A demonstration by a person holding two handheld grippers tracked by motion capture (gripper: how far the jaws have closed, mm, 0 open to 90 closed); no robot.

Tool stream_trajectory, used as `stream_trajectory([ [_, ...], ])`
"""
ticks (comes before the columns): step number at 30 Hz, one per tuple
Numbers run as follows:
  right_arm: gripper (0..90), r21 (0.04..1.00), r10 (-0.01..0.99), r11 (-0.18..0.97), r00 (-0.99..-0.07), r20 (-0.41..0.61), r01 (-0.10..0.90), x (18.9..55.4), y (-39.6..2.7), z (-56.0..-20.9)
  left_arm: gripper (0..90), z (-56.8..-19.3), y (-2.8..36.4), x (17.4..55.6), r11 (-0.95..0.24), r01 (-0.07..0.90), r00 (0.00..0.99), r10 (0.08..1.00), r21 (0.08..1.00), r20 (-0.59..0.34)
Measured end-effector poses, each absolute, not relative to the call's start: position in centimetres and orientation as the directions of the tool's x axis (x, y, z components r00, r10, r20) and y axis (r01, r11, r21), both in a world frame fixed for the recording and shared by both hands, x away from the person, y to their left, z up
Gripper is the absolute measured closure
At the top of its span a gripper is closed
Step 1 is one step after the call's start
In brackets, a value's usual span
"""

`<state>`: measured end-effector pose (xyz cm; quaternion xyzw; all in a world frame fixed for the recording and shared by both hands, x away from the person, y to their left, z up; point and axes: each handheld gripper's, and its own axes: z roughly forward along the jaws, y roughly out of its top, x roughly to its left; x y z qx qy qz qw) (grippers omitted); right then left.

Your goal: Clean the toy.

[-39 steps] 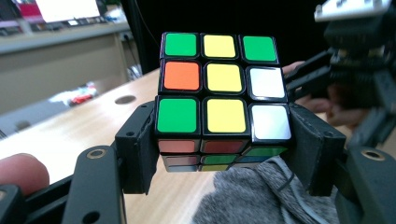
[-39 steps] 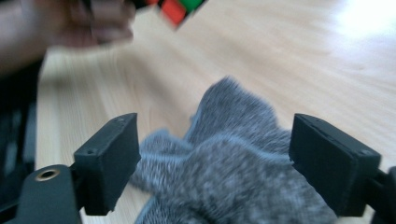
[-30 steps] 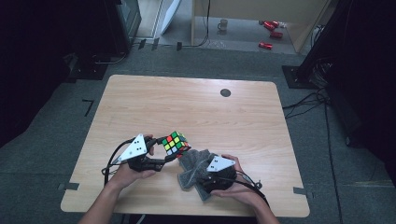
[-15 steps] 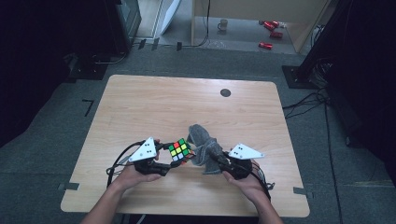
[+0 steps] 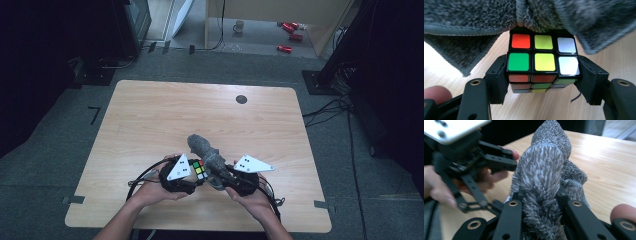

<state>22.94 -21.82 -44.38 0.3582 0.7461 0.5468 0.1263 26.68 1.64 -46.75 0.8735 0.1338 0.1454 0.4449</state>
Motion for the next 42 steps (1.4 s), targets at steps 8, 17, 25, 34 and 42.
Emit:
stream_trajectory([
  [8, 75.6, 0.901, 0.634, 0.188, -0.749, 0.193, 0.391, 22.1, -20.0, -43.2, 35.4, -45.4, 0.5, 25.6, -0.597, 0.056, 0.896, 0.384, 0.800, 0.224],
  [17, 75.2, 0.895, 0.690, 0.119, -0.684, 0.237, 0.431, 23.0, -21.6, -43.4, 35.4, -45.6, 0.7, 25.9, -0.580, 0.060, 0.900, 0.383, 0.812, 0.207],
  [25, 75.2, 0.897, 0.695, 0.124, -0.683, 0.226, 0.424, 23.3, -22.2, -43.5, 35.4, -45.5, 1.7, 26.3, -0.548, 0.071, 0.909, 0.380, 0.834, 0.172],
  [34, 74.9, 0.927, 0.641, 0.070, -0.729, 0.242, 0.370, 23.4, -24.6, -43.5, 35.4, -44.1, 5.1, 27.3, -0.285, 0.099, 0.956, 0.292, 0.953, -0.013],
  [42, 74.9, 0.921, 0.582, 0.070, -0.766, 0.274, 0.382, 23.5, -24.6, -43.8, 35.4, -44.2, 5.2, 27.2, -0.289, 0.092, 0.964, 0.267, 0.953, -0.012],
])
